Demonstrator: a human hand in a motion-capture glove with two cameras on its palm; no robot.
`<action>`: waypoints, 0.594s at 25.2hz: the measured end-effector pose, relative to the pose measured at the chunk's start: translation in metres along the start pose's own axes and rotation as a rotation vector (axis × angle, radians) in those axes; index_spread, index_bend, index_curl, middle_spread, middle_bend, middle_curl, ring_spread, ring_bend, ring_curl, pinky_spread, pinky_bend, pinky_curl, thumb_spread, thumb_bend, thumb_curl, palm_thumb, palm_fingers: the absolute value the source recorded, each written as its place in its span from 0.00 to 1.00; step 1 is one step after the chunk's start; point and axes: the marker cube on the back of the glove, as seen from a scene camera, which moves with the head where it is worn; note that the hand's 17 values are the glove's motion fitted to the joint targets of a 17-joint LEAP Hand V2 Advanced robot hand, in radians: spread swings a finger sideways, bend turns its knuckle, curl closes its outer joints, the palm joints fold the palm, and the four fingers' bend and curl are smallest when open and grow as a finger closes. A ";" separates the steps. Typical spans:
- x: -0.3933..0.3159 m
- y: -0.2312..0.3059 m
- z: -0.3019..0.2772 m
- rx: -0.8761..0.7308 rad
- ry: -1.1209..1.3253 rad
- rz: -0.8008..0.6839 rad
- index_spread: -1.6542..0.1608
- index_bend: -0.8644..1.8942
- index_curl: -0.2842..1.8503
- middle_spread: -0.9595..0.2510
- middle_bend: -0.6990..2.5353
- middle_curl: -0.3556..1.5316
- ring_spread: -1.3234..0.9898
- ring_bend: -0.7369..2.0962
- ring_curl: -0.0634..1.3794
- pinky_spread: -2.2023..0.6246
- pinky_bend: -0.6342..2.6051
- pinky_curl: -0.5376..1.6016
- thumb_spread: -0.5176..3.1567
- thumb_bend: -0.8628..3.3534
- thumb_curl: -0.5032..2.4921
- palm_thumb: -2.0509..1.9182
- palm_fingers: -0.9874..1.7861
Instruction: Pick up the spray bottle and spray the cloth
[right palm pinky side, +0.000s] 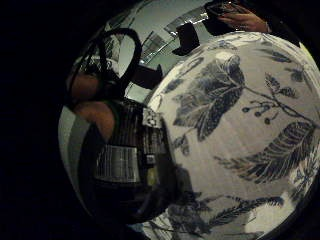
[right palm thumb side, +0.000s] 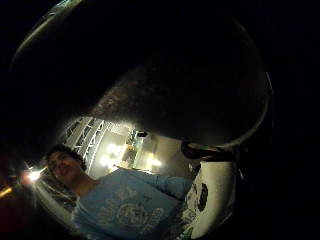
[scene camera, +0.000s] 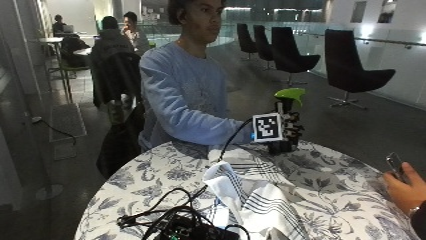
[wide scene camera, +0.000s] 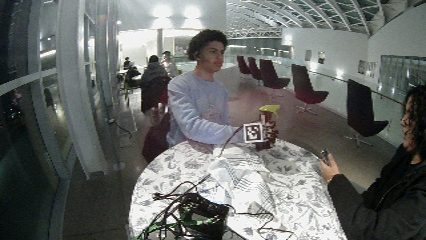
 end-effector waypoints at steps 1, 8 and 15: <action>0.001 -0.002 0.000 0.008 0.004 0.013 0.77 0.35 0.27 0.75 0.27 0.41 0.56 0.42 0.30 0.79 0.30 0.42 0.37 0.20 0.39 0.76 0.73; -0.016 0.021 -0.027 0.015 -0.004 0.038 0.76 0.32 0.26 0.76 0.28 0.42 0.57 0.42 0.31 0.80 0.29 0.42 0.40 0.20 0.37 0.75 0.66; -0.048 0.112 -0.091 0.049 0.264 -0.109 0.75 0.33 0.23 0.77 0.29 0.42 0.57 0.43 0.31 0.81 0.29 0.42 0.43 0.20 0.36 0.74 0.63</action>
